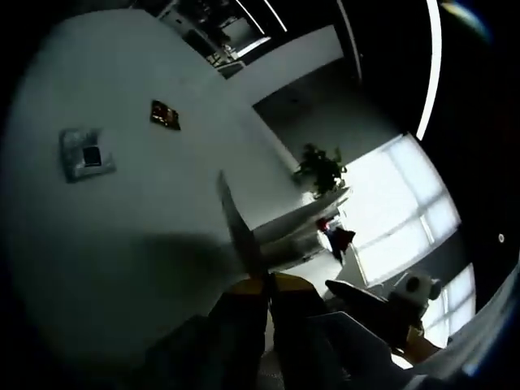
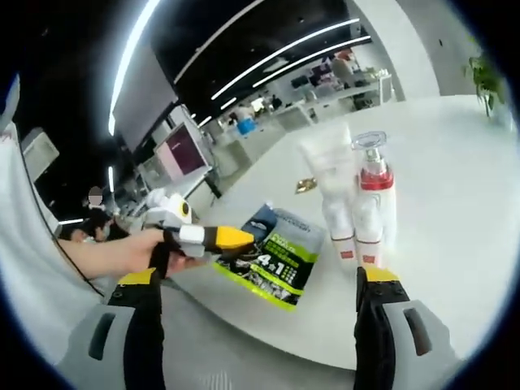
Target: Arrange the skincare products in the storage area until every visible bottle or jar stands upright without overlapping.
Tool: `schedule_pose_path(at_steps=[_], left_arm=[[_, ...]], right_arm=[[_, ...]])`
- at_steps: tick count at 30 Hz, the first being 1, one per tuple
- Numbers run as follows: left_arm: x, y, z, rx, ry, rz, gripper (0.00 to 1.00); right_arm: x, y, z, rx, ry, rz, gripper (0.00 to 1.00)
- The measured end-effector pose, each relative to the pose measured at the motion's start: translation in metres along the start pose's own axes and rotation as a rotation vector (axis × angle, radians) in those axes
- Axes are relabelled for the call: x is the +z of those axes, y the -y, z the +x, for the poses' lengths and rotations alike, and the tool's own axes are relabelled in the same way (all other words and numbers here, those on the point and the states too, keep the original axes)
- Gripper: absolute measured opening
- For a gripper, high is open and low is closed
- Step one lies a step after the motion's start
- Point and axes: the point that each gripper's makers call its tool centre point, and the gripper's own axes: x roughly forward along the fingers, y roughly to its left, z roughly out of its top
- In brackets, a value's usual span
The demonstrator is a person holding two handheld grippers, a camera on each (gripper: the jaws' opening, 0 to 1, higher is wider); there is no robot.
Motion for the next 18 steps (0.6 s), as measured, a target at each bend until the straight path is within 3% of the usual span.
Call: schedule_pose_path(at_steps=[14,18], left_arm=[[-0.005,-0.014,0.022,0.059,-0.044,0.042,0.00],[-0.010,-0.022,0.025,0.112,-0.067,0.063,0.00]], right_arm=[[-0.005,-0.007,0.005,0.021,-0.031,-0.040,0.98],[-0.004,-0.008,0.005,0.019,-0.023,-0.030,0.98]])
